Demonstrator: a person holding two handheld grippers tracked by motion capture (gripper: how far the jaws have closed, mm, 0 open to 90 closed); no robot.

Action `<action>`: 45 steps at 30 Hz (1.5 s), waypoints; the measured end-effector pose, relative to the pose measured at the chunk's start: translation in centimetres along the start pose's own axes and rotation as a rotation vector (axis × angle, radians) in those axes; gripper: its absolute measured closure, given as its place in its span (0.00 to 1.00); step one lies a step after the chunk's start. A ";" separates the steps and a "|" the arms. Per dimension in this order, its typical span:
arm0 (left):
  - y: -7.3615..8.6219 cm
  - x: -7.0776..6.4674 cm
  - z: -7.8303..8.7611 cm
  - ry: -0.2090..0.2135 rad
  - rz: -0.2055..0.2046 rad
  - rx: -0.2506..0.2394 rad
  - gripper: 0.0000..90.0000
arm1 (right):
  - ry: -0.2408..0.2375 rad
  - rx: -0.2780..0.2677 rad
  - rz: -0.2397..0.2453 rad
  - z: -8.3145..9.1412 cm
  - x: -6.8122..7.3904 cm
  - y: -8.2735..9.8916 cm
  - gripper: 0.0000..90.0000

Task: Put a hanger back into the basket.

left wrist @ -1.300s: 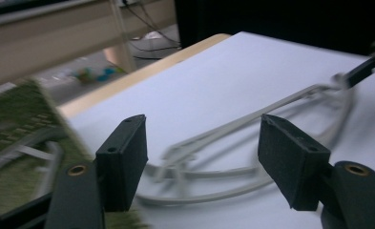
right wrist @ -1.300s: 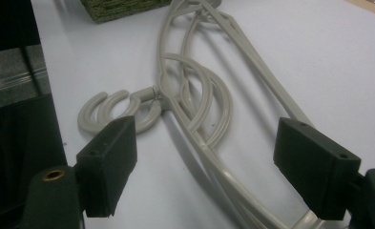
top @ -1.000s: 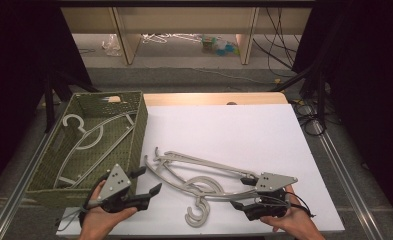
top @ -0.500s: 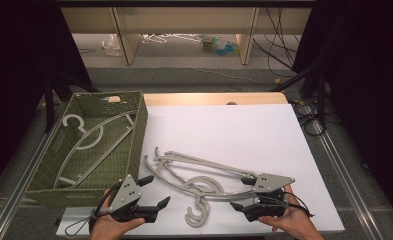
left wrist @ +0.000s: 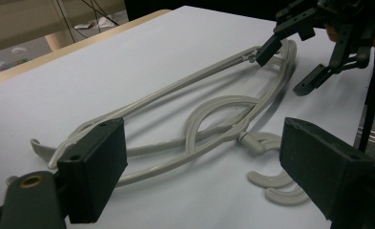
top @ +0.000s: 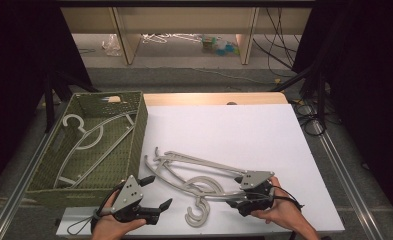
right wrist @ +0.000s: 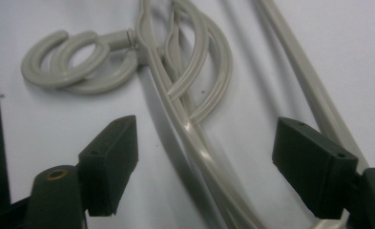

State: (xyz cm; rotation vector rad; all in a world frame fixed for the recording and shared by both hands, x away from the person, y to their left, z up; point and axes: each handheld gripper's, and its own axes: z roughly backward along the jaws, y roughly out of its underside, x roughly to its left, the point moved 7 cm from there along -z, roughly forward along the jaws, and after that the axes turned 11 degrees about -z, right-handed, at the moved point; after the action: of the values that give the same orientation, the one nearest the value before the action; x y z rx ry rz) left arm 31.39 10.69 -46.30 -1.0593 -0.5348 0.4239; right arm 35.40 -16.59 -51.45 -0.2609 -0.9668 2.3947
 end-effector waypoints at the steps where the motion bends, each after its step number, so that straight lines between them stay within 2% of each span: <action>1: 0.0 0.0 0.0 0.001 0.002 0.000 0.18 | 0.002 0.015 0.016 -0.3 -0.1 0.0 0.31; 5: 0.1 -0.1 -0.1 0.008 0.013 -0.004 0.18 | -0.015 0.086 0.055 -1.2 0.1 0.2 0.43; 13: 0.2 -0.1 -0.1 0.007 -0.005 0.012 0.19 | -0.053 0.122 0.164 -2.3 0.3 -0.2 0.63; 20: 0.2 0.0 -0.2 0.013 -0.016 0.014 0.19 | -0.063 0.146 0.225 -2.7 0.5 -0.4 0.75; 21: 0.2 -0.2 -0.2 0.014 0.005 0.009 0.19 | -0.062 0.148 0.236 -2.7 0.4 -0.4 0.78; 25: 0.3 0.0 -0.2 0.005 -0.013 0.020 0.19 | -0.061 0.158 0.287 -2.5 0.4 -0.5 0.86; 29: 0.3 0.0 -0.2 0.005 -0.015 0.022 0.19 | -0.052 0.169 0.366 -2.3 0.5 -0.5 0.88; 33: 0.3 0.0 -0.2 0.009 -0.024 0.022 0.19 | -0.078 0.153 0.425 -1.6 1.0 -1.0 0.91; 36: 0.3 0.0 -0.2 0.006 -0.025 0.025 0.20 | -0.066 0.133 0.434 -0.9 1.2 -1.6 0.91; 41: 0.4 0.0 -0.1 0.000 -0.025 0.026 0.21 | -0.096 0.090 0.437 0.4 1.5 -2.1 0.92; 44: 0.4 0.1 -0.1 -0.008 -0.036 0.032 0.21 | -0.079 0.077 0.461 1.3 1.6 -2.3 0.92; 45: 0.4 0.1 -0.1 -0.010 -0.061 0.038 0.21 | -0.092 0.086 0.469 1.6 1.8 -2.2 0.92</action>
State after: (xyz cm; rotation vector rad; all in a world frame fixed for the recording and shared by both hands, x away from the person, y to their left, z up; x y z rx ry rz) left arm 31.53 10.86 -46.71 -1.0023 -0.5640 0.3845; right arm 34.23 -15.23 -48.78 -0.3828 -0.9187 2.8886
